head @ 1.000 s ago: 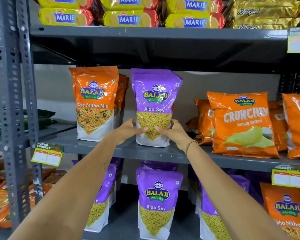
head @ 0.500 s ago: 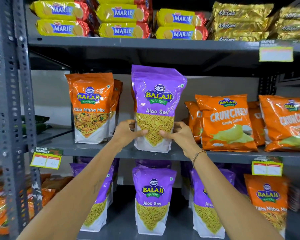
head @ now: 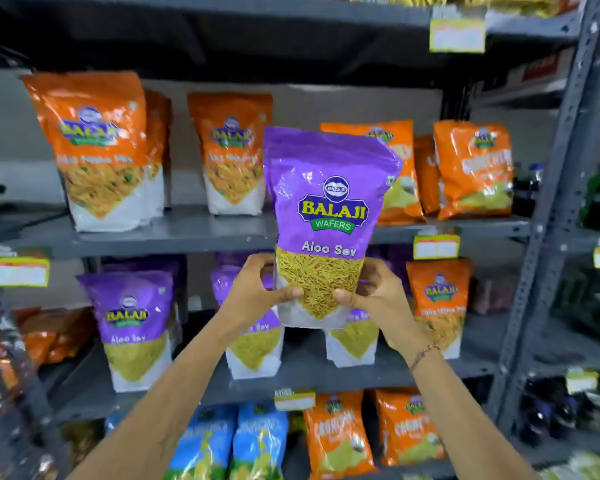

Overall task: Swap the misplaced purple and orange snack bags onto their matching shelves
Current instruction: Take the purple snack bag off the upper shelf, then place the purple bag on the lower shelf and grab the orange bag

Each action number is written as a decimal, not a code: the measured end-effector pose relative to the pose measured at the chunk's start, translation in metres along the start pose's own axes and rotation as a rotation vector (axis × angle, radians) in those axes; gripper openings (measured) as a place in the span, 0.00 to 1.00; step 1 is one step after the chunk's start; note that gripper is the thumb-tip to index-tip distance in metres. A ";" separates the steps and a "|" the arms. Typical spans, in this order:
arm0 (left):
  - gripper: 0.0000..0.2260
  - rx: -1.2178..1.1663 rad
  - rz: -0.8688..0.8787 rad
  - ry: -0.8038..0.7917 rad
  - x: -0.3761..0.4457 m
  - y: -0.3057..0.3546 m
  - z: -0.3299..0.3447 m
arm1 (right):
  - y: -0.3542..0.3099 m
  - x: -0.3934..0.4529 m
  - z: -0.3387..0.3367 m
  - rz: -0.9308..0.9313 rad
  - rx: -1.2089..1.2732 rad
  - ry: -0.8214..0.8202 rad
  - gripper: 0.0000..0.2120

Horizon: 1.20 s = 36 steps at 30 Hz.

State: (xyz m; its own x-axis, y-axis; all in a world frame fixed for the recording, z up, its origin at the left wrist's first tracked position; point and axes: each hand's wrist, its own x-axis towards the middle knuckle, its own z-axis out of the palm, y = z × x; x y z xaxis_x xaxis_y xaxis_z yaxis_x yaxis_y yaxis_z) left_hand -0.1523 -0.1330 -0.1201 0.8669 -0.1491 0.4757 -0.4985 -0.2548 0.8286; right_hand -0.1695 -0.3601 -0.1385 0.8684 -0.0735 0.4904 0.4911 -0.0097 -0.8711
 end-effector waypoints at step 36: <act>0.18 0.207 -0.562 0.604 -0.006 -0.122 0.380 | 0.291 0.071 -0.342 0.525 -0.281 -0.065 0.39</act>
State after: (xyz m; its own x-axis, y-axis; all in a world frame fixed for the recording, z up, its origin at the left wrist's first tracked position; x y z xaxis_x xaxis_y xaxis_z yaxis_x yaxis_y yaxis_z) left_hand -0.0978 -0.4637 -0.3362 0.8091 0.5721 0.1342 0.0670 -0.3167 0.9461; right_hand 0.0114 -0.7097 -0.3671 0.9968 -0.0790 -0.0146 -0.0342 -0.2527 -0.9669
